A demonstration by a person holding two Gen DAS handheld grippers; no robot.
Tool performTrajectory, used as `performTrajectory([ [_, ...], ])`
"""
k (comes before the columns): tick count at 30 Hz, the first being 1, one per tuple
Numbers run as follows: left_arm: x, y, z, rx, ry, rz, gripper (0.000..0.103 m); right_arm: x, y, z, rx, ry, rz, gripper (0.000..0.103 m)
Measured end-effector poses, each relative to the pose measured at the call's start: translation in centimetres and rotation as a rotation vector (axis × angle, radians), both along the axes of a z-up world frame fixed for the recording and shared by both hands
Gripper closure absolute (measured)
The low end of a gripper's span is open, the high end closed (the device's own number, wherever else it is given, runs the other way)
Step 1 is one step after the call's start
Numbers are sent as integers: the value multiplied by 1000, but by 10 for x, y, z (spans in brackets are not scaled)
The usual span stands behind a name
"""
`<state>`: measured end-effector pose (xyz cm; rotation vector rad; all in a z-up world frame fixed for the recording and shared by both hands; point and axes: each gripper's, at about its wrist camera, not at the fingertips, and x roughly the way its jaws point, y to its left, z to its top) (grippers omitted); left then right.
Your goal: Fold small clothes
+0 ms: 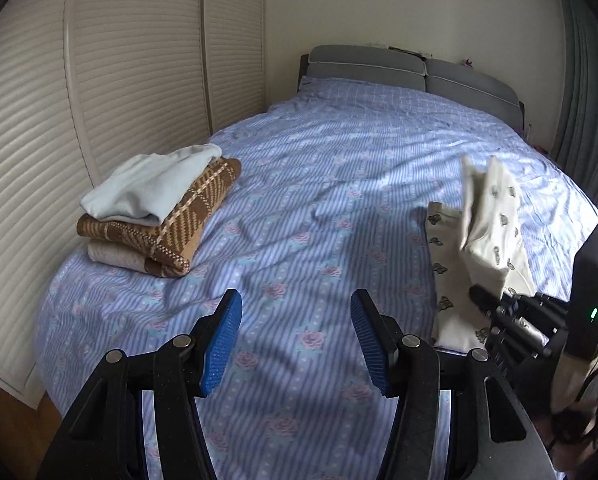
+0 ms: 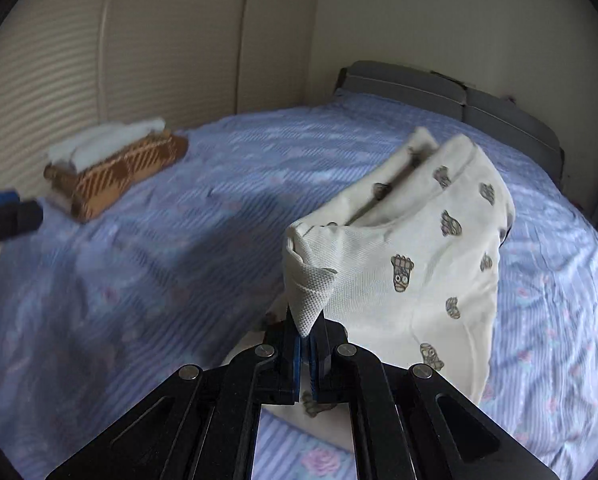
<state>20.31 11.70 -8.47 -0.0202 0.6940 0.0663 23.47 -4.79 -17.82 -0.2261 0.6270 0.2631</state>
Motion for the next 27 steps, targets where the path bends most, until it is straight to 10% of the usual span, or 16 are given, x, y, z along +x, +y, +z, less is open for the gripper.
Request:
performTrajectory([
  [10,5,8,-17,-27,43,-12,47,-15,-1,-35,-45,83,30,97],
  [18,17,-18,-16,-65,57,-103,47,-36,-28,-13,129,54,32,55],
  [27,63,-78,-11,-77,49,-243,48,-31,-98,15,228,17,-186,41],
])
